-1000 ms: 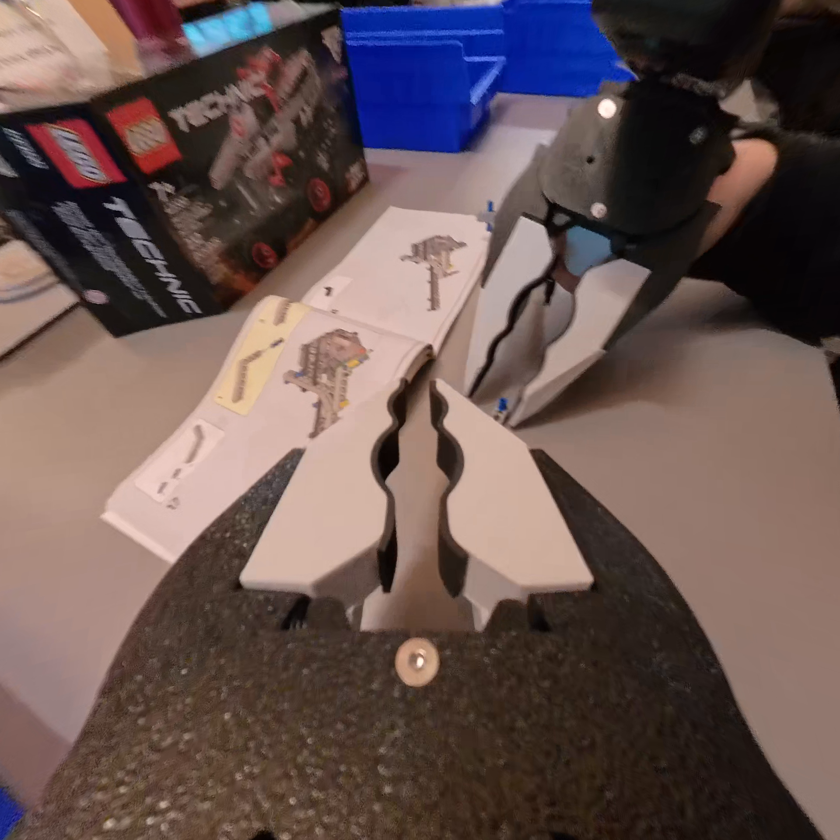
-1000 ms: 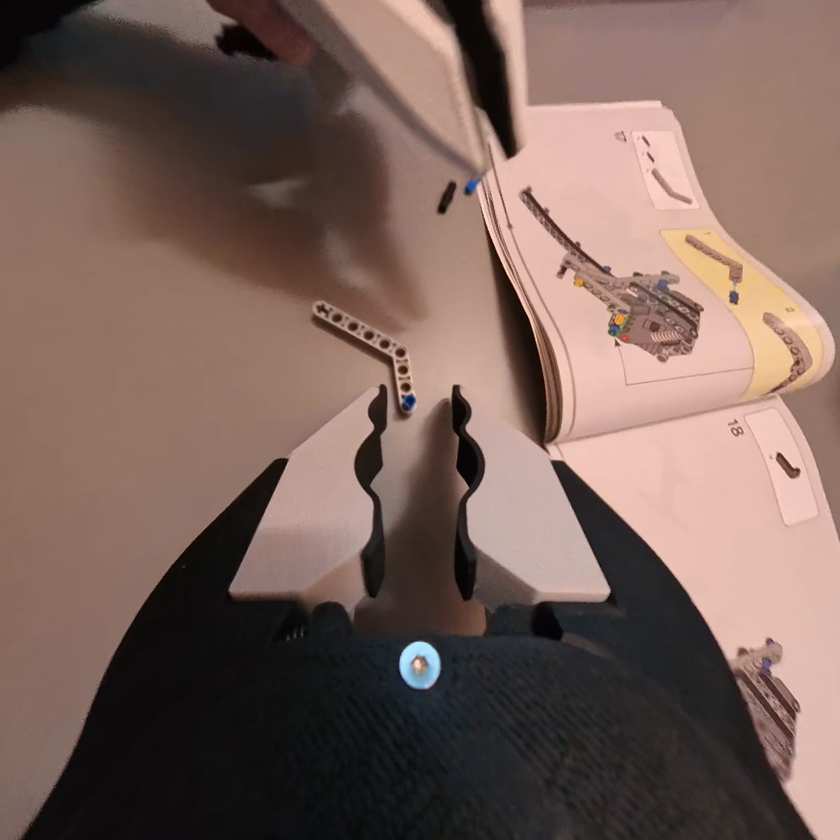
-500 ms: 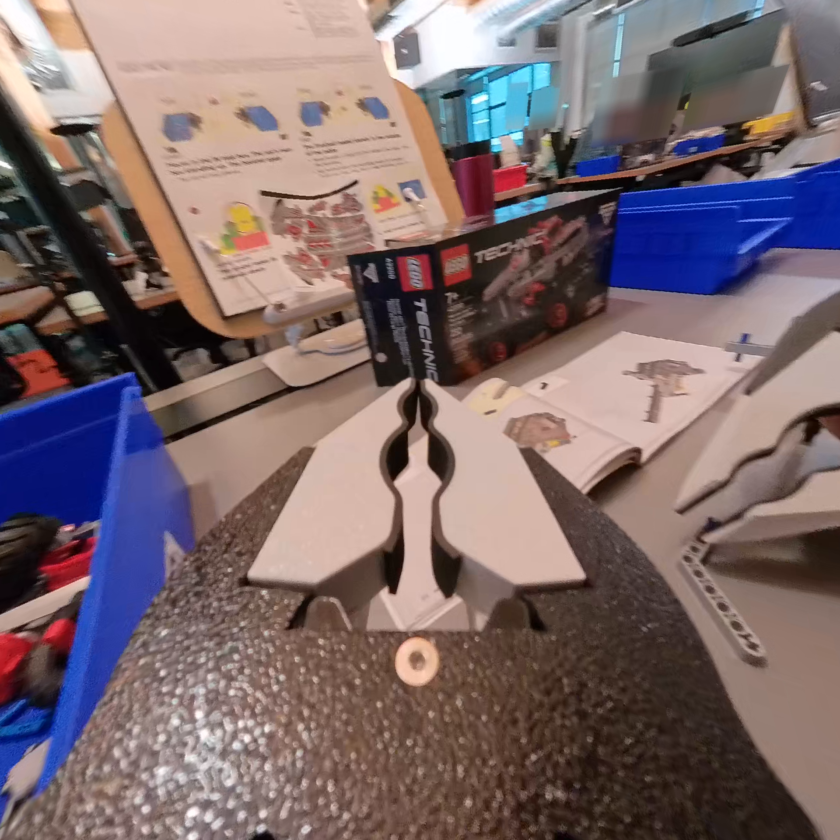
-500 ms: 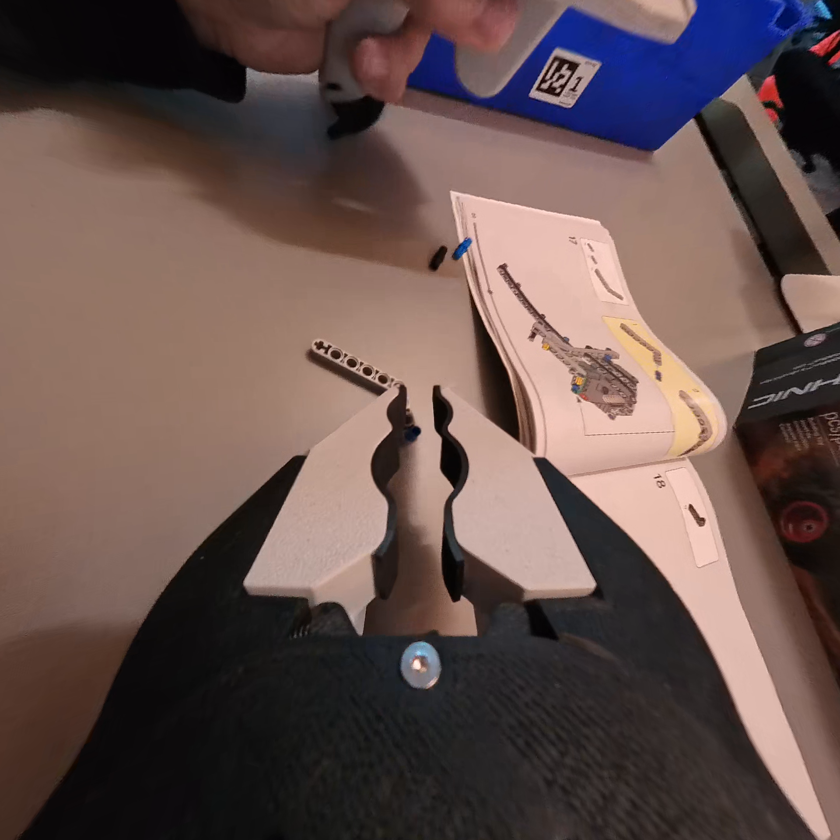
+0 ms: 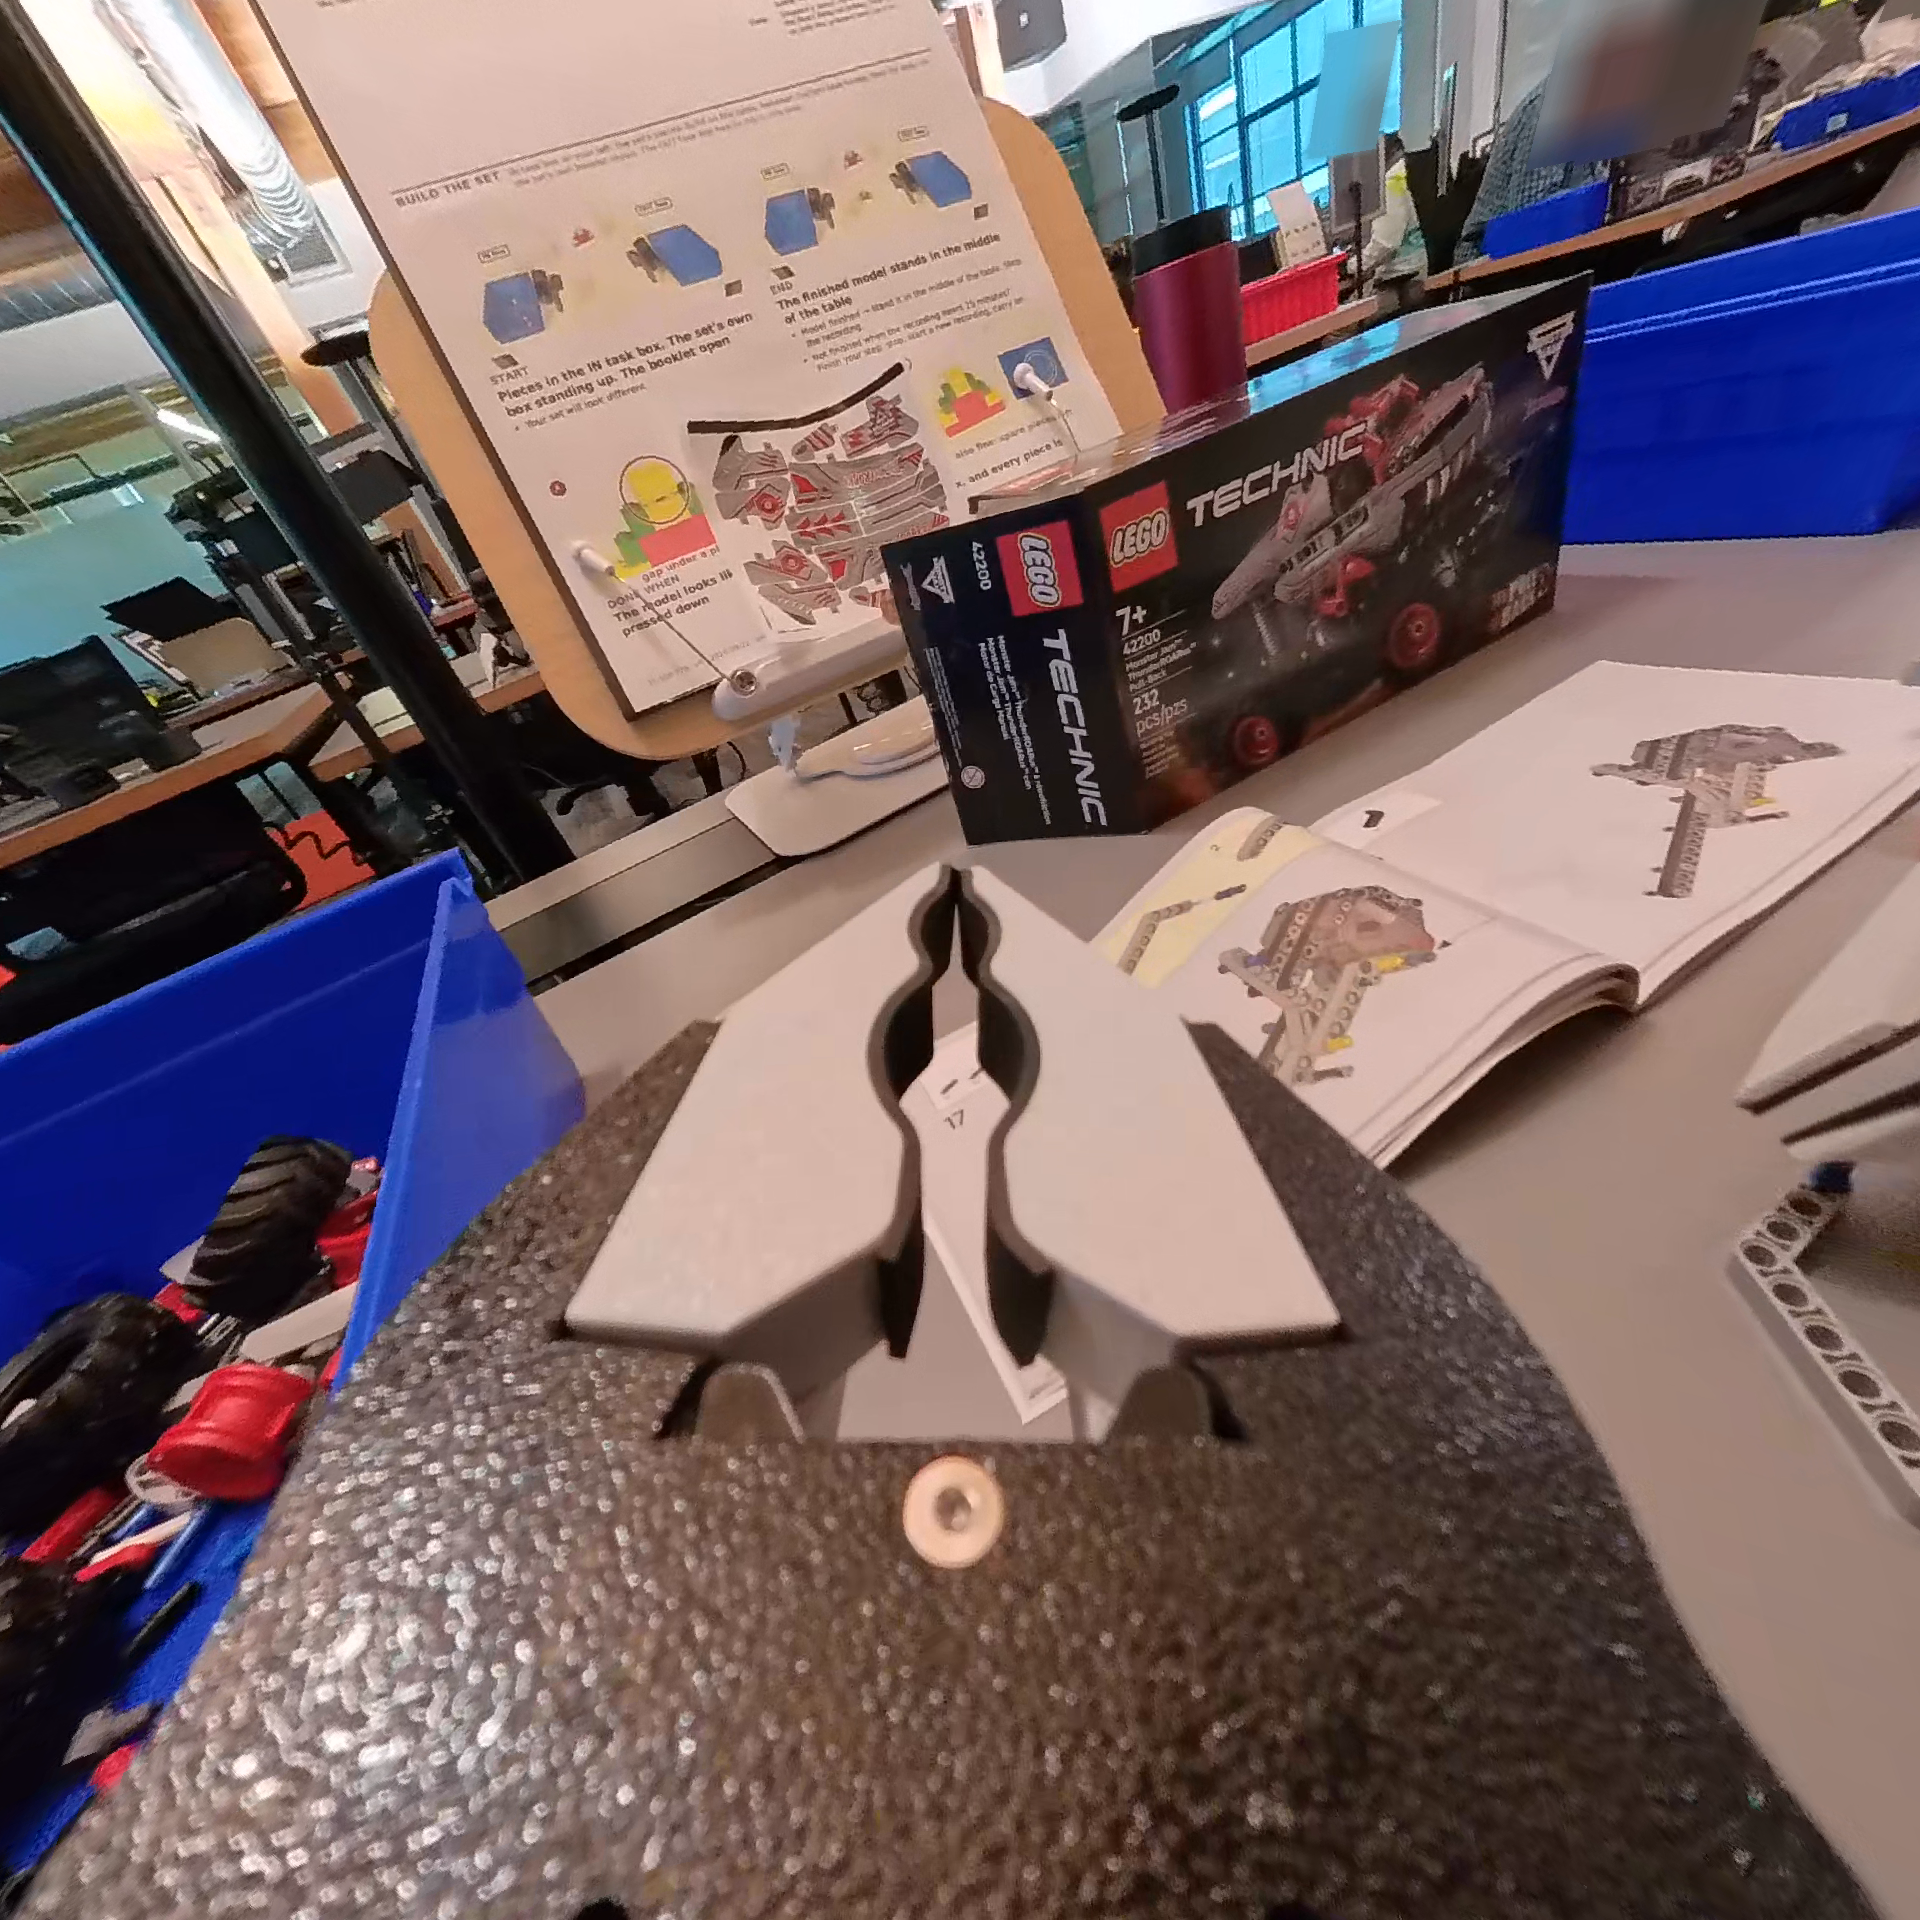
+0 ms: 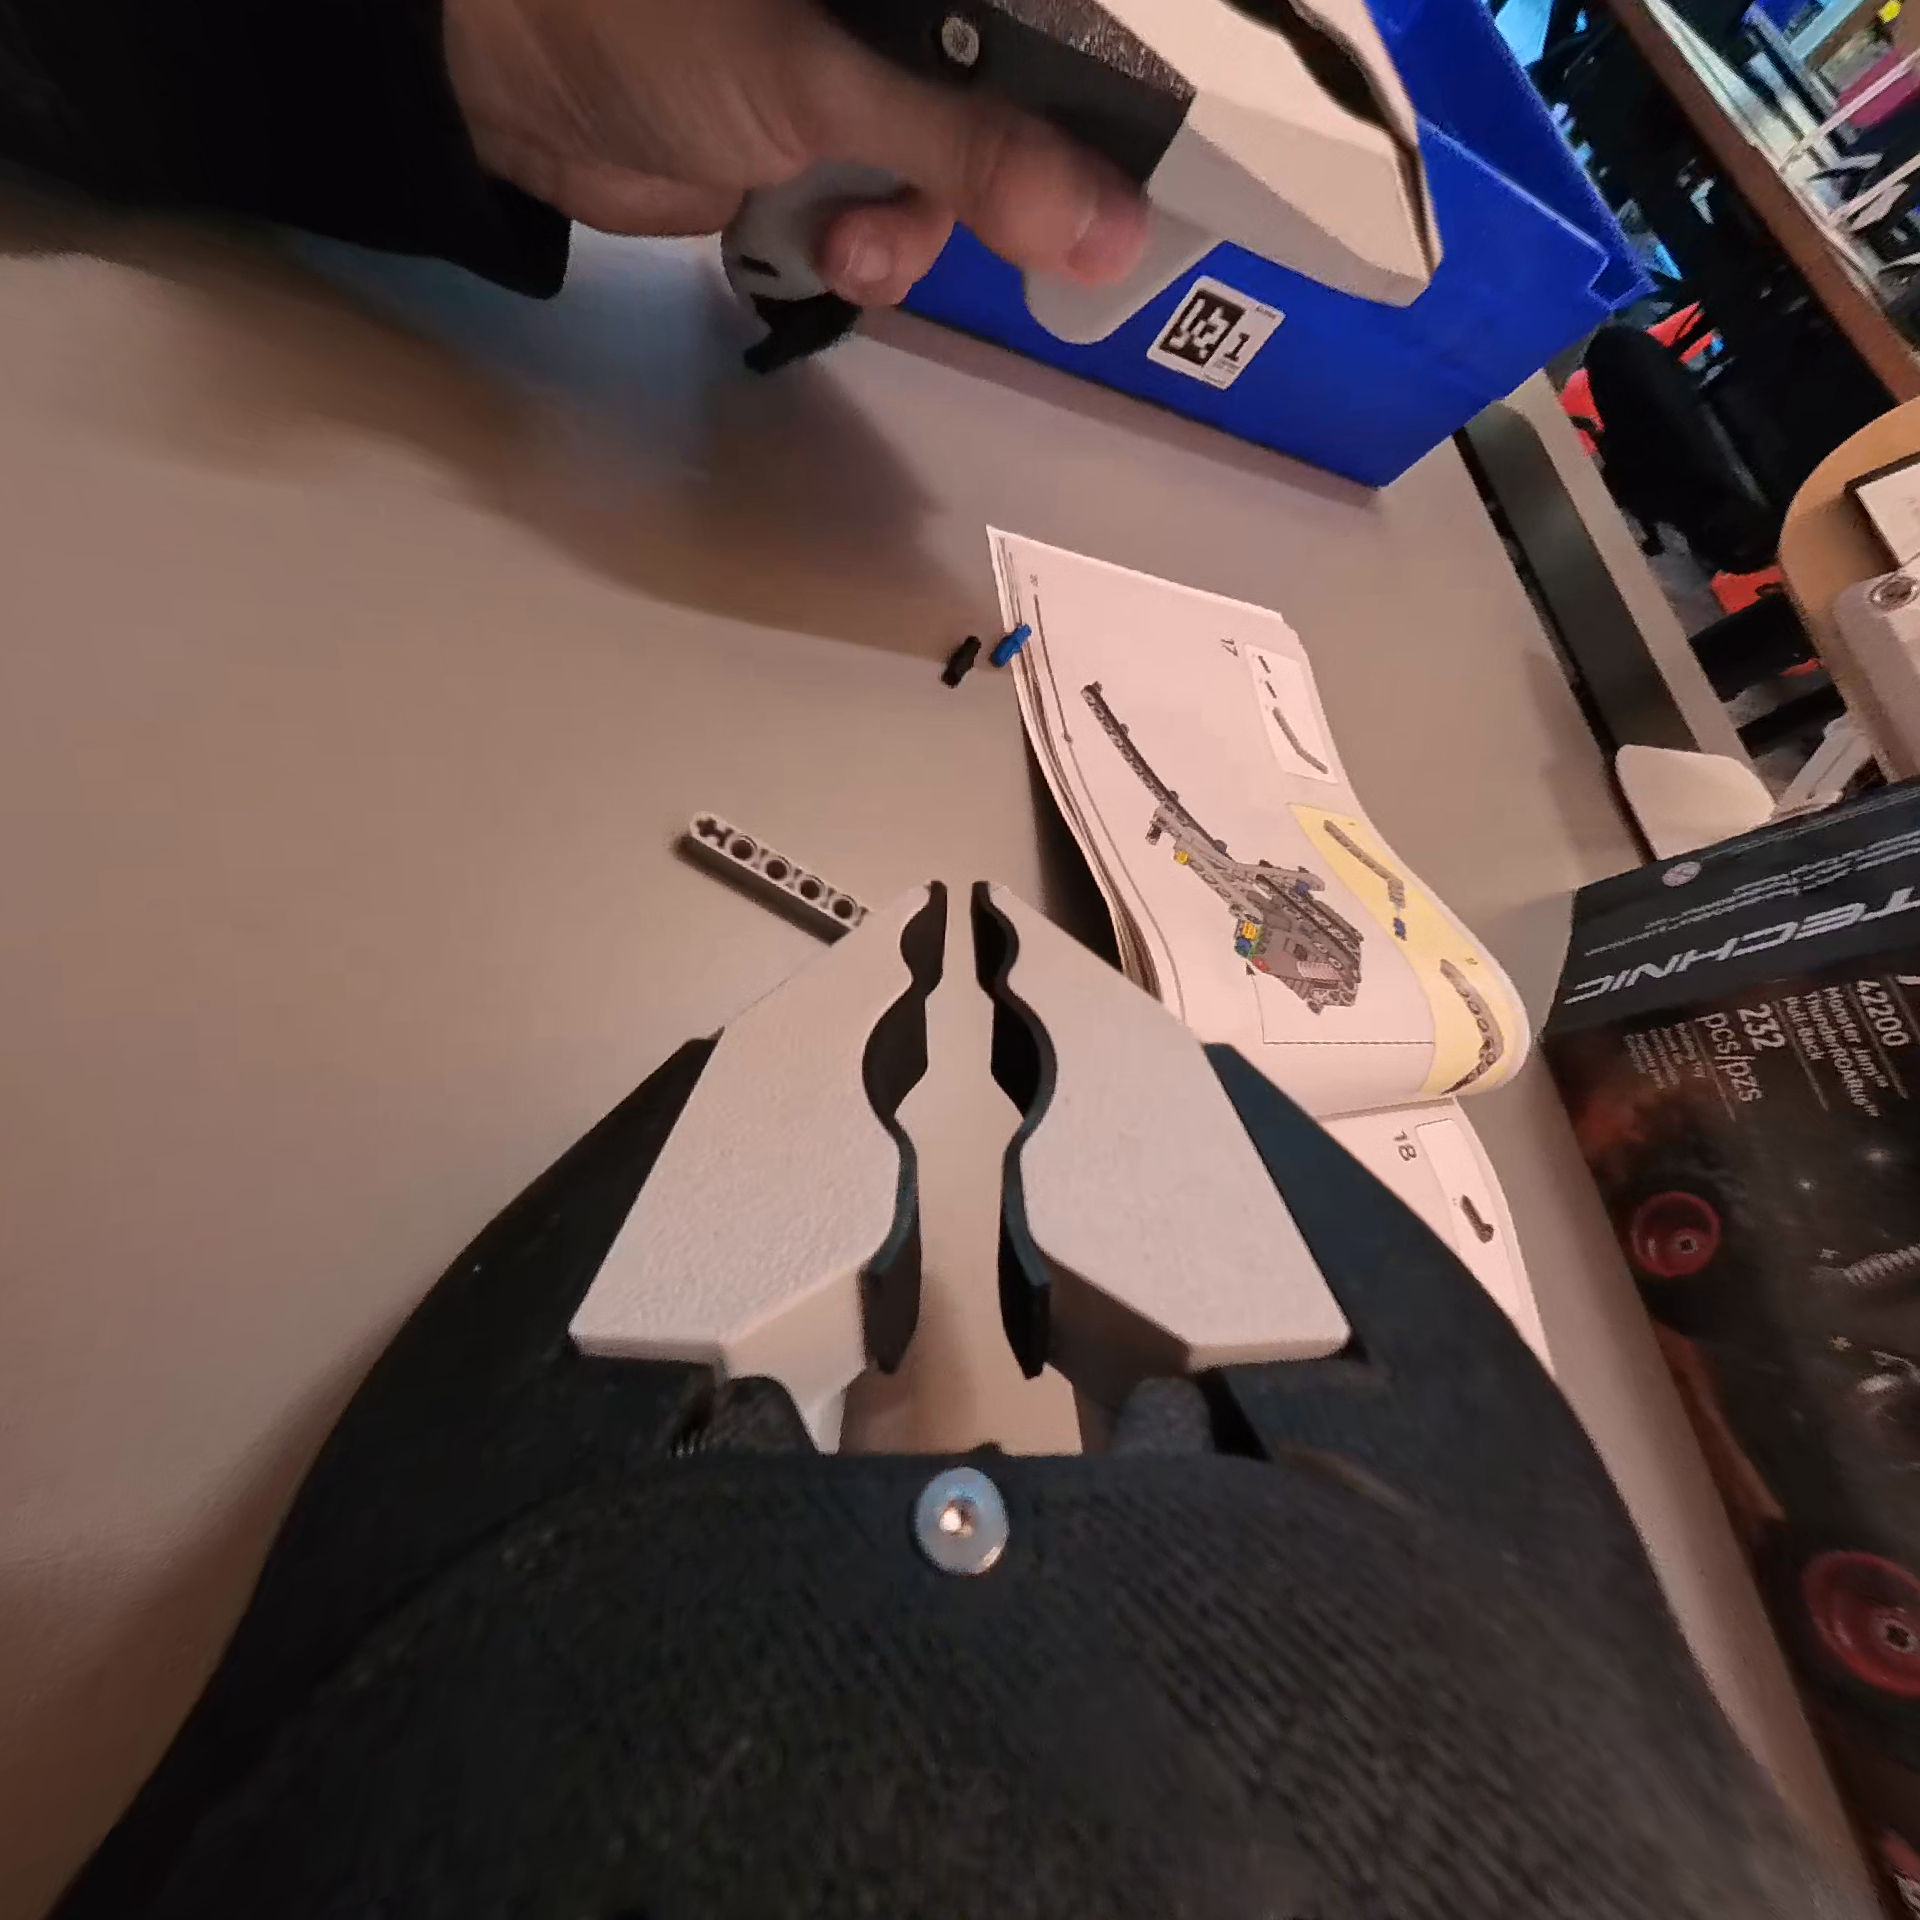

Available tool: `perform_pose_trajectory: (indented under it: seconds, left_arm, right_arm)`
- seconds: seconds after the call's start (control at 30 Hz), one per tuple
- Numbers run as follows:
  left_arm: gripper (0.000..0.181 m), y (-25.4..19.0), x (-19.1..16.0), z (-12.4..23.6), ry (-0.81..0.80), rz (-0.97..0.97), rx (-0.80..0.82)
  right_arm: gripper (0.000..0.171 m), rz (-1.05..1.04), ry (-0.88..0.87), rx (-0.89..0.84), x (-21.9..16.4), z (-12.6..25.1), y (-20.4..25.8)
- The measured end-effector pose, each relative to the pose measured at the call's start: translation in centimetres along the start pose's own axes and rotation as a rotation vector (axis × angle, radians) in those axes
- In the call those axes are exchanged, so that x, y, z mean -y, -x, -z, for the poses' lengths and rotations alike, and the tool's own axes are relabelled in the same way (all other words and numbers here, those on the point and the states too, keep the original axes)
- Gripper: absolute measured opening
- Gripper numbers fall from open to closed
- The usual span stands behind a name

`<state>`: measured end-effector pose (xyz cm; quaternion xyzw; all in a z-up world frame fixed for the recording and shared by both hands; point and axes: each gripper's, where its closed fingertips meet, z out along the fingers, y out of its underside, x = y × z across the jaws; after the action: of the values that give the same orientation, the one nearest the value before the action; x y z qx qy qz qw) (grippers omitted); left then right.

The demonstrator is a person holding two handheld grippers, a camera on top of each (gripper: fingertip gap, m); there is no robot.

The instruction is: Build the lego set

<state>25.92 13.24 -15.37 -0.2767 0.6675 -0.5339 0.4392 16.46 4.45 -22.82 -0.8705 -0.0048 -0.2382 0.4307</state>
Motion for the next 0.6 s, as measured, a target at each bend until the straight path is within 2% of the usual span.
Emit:
perform_pose_trajectory:
  seconds: [0.43,0.6]
  left_arm:
    - [0.000,-1.0,-1.6,-0.5,0.083,-0.064,-0.037]
    - [0.000,-2.1,-3.7,-1.0,0.184,-0.145,-0.083]
  right_arm:
    - [0.002,0.056,0.031,0.003,0.2,-0.4,0.6]
    - [0.003,0.087,0.075,-0.001,-0.2,-0.5,0.7]
